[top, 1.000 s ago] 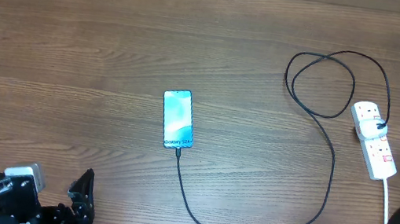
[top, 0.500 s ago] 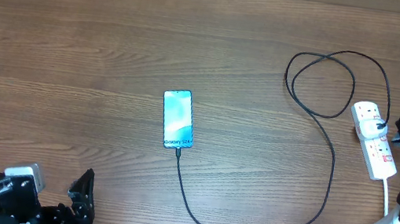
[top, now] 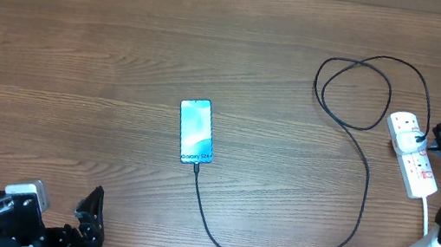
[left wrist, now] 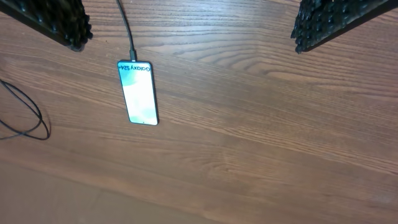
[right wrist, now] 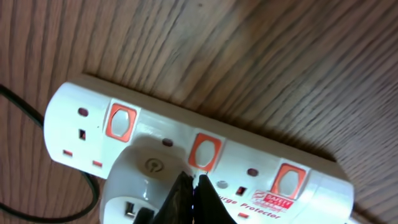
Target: Plug charger to phone and switch on socket
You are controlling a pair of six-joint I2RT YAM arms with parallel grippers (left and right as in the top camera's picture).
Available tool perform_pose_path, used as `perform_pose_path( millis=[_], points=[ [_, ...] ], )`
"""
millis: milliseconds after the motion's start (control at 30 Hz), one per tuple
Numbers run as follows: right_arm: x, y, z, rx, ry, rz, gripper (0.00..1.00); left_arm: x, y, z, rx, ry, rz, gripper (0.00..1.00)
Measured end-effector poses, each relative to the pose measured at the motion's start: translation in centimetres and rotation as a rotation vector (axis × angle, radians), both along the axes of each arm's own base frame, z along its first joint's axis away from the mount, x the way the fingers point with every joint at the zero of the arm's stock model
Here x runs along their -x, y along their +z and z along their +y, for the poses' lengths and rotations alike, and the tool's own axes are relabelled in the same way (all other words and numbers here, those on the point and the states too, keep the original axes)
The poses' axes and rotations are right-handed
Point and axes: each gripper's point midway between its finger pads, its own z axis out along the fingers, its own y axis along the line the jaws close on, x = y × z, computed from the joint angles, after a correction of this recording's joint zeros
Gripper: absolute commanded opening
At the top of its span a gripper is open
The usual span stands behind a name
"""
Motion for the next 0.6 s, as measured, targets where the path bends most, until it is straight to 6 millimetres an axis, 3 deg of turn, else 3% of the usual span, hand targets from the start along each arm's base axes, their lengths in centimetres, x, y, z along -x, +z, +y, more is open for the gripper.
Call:
perform_pose_path(
  millis=[233,467,600],
  points=[
    [0.1,-0.1,0.1,0.017,0.013,0.016,0.04,0.0,0.0,0.0,0.0,0.0,0.0,1.0],
    [0.9,-2.2,0.7,-0.02,0.022,0.087,0.04,0.0,0.0,0.0,0.0,0.0,0.0,1.0],
    [0.9,-2.3,0.8,-0.022,0.024,0.09,0.04,0.0,0.0,0.0,0.0,0.0,0.0,0.99]
  ],
)
